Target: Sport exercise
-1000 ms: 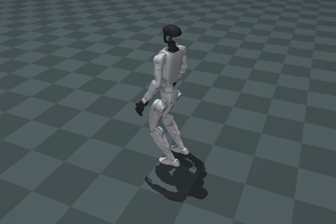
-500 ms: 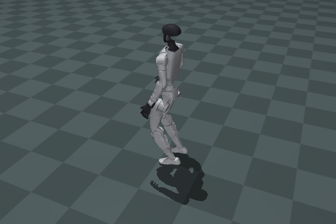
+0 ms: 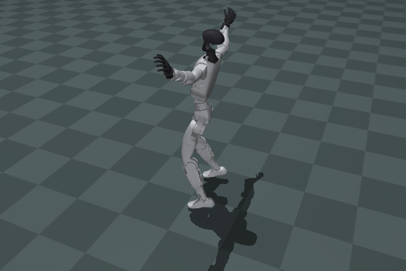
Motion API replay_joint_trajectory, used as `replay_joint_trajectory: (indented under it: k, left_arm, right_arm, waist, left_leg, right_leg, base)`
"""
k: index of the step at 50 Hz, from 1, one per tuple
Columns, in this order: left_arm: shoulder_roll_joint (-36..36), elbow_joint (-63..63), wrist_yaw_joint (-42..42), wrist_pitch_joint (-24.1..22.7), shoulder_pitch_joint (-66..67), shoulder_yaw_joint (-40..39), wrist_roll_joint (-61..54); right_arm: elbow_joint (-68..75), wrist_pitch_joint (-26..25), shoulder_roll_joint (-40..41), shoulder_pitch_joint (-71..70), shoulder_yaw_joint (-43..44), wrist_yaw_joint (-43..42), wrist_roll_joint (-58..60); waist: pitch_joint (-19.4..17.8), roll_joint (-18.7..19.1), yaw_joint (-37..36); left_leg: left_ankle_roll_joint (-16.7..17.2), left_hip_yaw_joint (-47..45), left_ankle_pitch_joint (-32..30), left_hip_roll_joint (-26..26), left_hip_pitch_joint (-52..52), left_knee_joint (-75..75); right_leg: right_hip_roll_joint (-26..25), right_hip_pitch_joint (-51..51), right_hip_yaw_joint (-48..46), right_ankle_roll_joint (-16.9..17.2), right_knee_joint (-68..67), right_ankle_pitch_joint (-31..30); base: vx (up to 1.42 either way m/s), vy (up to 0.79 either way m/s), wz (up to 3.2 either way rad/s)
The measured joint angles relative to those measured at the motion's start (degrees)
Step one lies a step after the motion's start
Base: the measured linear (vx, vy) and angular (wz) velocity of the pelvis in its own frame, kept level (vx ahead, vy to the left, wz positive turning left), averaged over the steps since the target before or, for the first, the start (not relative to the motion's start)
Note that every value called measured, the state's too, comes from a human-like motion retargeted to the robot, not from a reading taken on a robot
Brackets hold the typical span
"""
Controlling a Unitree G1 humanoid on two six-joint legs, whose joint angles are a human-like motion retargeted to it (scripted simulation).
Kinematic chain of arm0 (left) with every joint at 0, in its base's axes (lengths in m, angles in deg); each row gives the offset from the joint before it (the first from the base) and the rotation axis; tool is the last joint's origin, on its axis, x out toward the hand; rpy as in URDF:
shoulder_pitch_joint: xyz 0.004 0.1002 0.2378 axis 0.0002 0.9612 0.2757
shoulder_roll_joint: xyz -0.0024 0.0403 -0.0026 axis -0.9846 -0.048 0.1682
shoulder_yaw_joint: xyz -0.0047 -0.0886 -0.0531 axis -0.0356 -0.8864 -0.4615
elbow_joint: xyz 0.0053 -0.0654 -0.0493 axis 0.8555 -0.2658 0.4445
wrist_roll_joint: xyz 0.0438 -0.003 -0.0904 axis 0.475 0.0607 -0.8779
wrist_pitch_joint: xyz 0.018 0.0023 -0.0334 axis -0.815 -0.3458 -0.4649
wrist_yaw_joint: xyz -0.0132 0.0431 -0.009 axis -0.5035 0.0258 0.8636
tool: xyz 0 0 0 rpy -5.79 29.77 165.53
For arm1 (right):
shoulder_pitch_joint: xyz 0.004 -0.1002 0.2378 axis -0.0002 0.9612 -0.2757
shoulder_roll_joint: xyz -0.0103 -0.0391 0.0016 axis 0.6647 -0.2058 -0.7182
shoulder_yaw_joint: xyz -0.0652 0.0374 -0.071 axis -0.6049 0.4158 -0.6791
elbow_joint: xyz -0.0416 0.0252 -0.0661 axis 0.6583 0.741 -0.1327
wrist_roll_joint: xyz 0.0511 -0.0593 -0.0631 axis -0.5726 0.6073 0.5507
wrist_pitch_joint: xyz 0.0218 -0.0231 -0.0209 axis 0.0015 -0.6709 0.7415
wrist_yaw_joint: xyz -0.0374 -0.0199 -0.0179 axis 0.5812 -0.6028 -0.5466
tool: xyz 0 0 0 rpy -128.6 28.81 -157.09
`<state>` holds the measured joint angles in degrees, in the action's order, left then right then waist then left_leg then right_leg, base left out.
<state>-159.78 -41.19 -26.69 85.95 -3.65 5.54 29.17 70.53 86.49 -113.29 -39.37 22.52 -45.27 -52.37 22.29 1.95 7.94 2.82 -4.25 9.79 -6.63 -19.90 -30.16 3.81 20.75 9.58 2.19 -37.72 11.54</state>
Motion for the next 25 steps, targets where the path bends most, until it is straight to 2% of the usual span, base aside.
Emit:
replay_joint_trajectory:
  k: [3,5,7,10,13,15,17,18,20,22,23,25]
  left_arm:
    - [-19.97,0.92,2.8,0.66,-1.96,-0.19,9.42]
    - [-31.23,2.46,3.01,0.79,-5.75,1.53,14.91]
    - [-31.54,10.19,6.15,0.55,-10.5,3.22,21.35]
    - [-31.54,19.33,8.11,1.12,-15.3,4.13,27.75]
    - [-31.54,15.79,2.51,2.07,-17.86,4.71,25.88]
    - [-31.54,6.68,-3.49,0.97,-18.76,6.21,19.11]
    - [-31.54,-4.44,-9.21,-1.09,-18.25,8.64,11.25]
    - [-31.54,-10.05,-12.42,-2.2,-17.52,9.96,7.46]
    - [-23.86,-15.88,-15.72,-3.62,-16.9,15.49,2.37]
    - [-8.25,-18.62,-16.44,-3.94,-13.59,20.37,-1.4]
    - [0.79,-19.69,-17.07,-3.76,-7.58,17.78,-3.55]
    - [20.25,-15.87,-19.9,-2.85,5.73,8.19,-7.5]
  right_arm:
    - [-4.46,-1.71,-19.57,-1.13,1.67,-3.27,9.2]
    - [-8.5,-2.47,-31.33,-5.7,-0.27,-4.19,14.15]
    - [-17.52,-3.32,-35.66,-12.51,-3.43,-7.27,20.65]
    - [-28.7,-5.04,-35.66,-19.62,-5.25,-9.15,28.17]
    - [-26.62,-6.38,-35.66,-23.4,-5.43,-4.07,26.63]
    - [-17.74,-5.45,-35.66,-25.24,-6.53,0.16,19.99]
    - [-4.5,-3.11,-35.66,-25.58,-8.97,3.4,11.64]
    - [2.56,-1.77,-35.66,-25.61,-10.56,5.49,7.72]
    - [11.39,0.38,-28.86,-26.55,-16.3,7.2,2.48]
    - [16.14,1.33,-14.53,-24.99,-21.8,6.94,-1.67]
    - [18.07,1.8,-6.23,-20.09,-19.88,7.25,-4.67]
    - [15.61,2.59,14.77,-5.27,-8.73,10.47,-10.74]
  waist:
    - [2.58,-0.56,0.07]
    - [2.64,-0.8,-0.2]
    - [1.58,-0.3,-1.15]
    - [-1.04,-1.01,-1.44]
    - [-3.7,-1.48,-1.5]
    - [-4.65,-2.0,-1.17]
    - [-5.06,-1.87,-1.39]
    - [-5.07,-1.74,-1.46]
    - [-3.13,-0.99,-1.79]
    - [0.83,0.03,-1.69]
    - [1.94,0.58,-1.53]
    - [0.62,0.39,-1.03]
  left_leg:
    - [-1.23,4.41,4.82,0.1,-1.0,-3.81]
    - [-2.41,7.62,10.36,0.8,-2.27,-8.49]
    - [-3.45,9.79,18.97,1.51,-4.1,-14.87]
    - [-3.96,10.42,30.65,1.56,-7.4,-24.93]
    - [-3.79,8.95,37.8,0.84,-10.71,-32.9]
    - [-4.11,7.35,39.03,0.4,-12.66,-35.01]
    - [-4.55,6.2,36.8,-0.36,-12.11,-31.99]
    - [-4.62,5.57,33.82,-0.51,-11.14,-28.3]
    - [-4.18,4.43,22.52,-1.12,-8.1,-17.76]
    - [-3.59,1.98,4.62,-1.75,-6.1,-8.03]
    - [-2.84,1.27,-1.17,-1.27,-5.66,-4.54]
    - [-1.96,-0.01,-7.24,0.36,-5.06,-0.42]
  right_leg:
    - [0.26,0.44,3.87,-0.14,-3.38,3.94]
    - [-0.23,1.17,5.85,0.1,-7.15,9.05]
    - [-0.45,2.58,6.07,0.53,-12.67,17.01]
    - [0.08,5.53,4.55,1.49,-21.86,26.71]
    - [1.86,8.35,2.45,2.17,-28.55,33.28]
    - [3.1,9.91,1.84,3.13,-30.22,35.05]
    - [2.85,9.72,1.83,3.63,-27.19,32.12]
    - [2.61,8.94,2.06,3.27,-23.87,29.35]
    - [2.89,6.68,1.35,0.92,-14.7,20.06]
    - [3.3,5.39,-0.7,-0.91,-6.14,6.94]
    - [3.02,5.58,-1.87,-0.97,-3.52,2.73]
    - [1.5,6.07,-3.85,-1.25,-0.67,-1.99]
  base:
    - [-0.01,0.04,0.23]
    - [-0.03,0.02,0.09]
    - [-0.09,0.06,0.19]
    - [-0.1,0.05,0.16]
    - [-0.04,0.06,0.08]
    - [0.0,0.03,0.05]
    - [0.09,0.03,-0.12]
    - [0.12,0.02,-0.16]
    - [0.15,0.0,-0.19]
    - [0.15,-0.03,-0.08]
    - [0.11,-0.04,-0.03]
    - [0.04,-0.02,-0.02]
